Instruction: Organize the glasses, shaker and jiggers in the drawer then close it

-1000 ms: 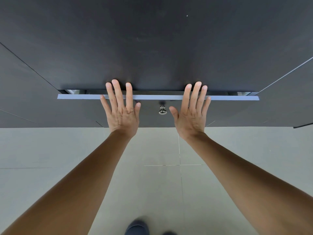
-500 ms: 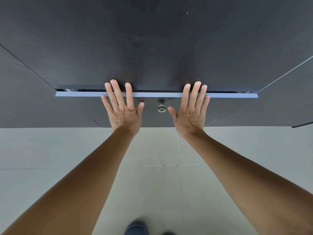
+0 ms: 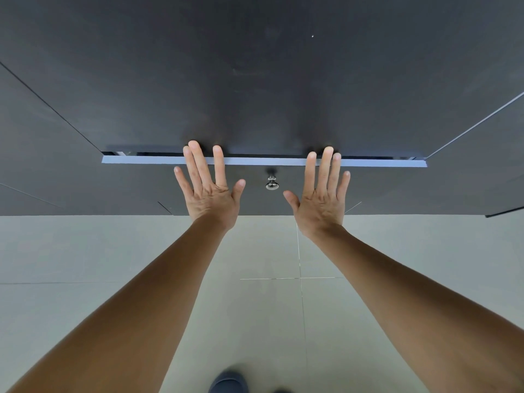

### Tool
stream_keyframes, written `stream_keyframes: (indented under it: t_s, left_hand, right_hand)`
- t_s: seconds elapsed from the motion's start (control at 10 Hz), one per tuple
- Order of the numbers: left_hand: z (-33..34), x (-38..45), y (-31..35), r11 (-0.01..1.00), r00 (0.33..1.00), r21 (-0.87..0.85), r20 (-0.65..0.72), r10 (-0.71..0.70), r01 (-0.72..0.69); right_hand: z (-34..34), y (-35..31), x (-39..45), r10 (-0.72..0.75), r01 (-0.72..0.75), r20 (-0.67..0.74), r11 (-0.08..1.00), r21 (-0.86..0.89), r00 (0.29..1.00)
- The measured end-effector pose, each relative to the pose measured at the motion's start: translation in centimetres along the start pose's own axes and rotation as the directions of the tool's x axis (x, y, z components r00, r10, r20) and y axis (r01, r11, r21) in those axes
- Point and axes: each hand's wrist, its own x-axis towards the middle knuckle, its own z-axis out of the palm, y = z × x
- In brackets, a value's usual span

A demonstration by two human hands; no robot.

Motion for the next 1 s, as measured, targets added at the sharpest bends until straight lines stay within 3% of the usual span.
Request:
stream_keyframes:
  t_s: [0.6, 1.0]
  left_hand:
    - [-0.6, -0.8, -0.9, 0.999, 0.998, 0.028, 0.054, 0.031, -0.033]
    - [-11.1, -5.8, -1.4, 0.986, 0.985, 0.012, 0.053, 0.163, -0.163]
  right_hand:
    - [-0.6, -0.7, -0.1, 0.046, -0.049, 0.097, 0.999, 0.022, 0.994]
    - [-11.2, 0.5, -3.7, 0.001, -0.016, 0.187, 0.997, 0.078, 0.982]
